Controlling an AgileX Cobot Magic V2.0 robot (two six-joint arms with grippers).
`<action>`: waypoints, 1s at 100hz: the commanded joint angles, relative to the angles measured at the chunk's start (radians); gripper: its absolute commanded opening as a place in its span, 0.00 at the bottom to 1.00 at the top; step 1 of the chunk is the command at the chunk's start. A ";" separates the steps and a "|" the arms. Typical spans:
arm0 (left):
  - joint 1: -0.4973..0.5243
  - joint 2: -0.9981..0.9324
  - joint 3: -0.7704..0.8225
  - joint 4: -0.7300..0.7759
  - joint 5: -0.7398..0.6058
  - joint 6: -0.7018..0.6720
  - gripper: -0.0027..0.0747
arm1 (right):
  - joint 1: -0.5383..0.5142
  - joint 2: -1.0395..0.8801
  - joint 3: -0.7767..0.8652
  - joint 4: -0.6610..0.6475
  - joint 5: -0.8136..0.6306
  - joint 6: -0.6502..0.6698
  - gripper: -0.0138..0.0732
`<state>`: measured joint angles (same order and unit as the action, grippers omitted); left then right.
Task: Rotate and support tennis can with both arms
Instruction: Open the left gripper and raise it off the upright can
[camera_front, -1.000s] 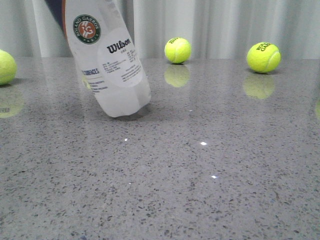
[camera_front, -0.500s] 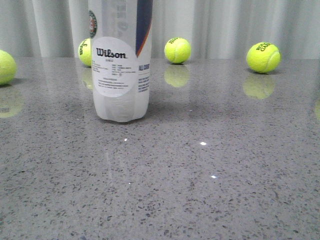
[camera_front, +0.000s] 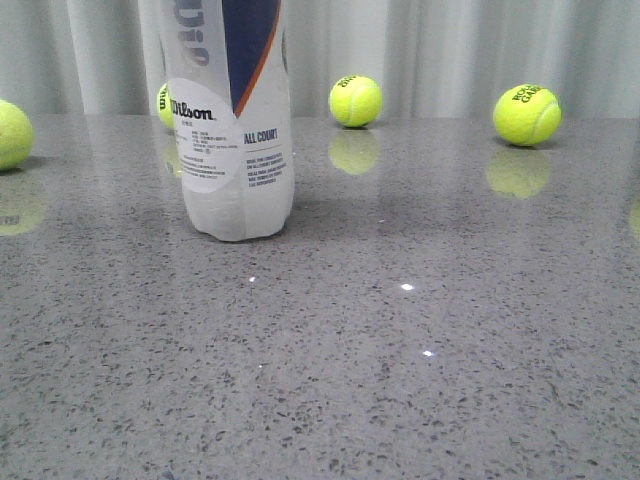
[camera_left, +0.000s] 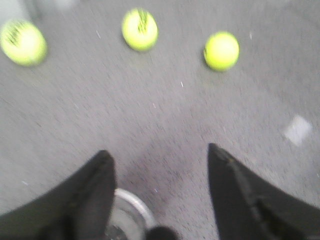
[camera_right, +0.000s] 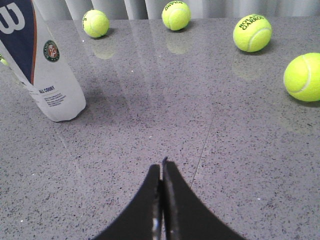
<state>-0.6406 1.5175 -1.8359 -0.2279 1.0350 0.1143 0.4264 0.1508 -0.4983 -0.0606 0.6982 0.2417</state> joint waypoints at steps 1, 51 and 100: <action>-0.006 -0.110 0.009 0.018 -0.102 0.003 0.30 | -0.005 0.012 -0.023 -0.005 -0.081 -0.004 0.08; -0.006 -0.539 0.575 0.047 -0.542 0.003 0.01 | -0.005 0.012 -0.023 -0.005 -0.081 -0.004 0.08; -0.006 -0.860 1.086 0.047 -0.716 0.003 0.01 | -0.005 0.012 -0.023 -0.005 -0.081 -0.004 0.08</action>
<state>-0.6406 0.7044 -0.7738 -0.1707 0.4273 0.1172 0.4264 0.1508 -0.4983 -0.0606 0.6982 0.2399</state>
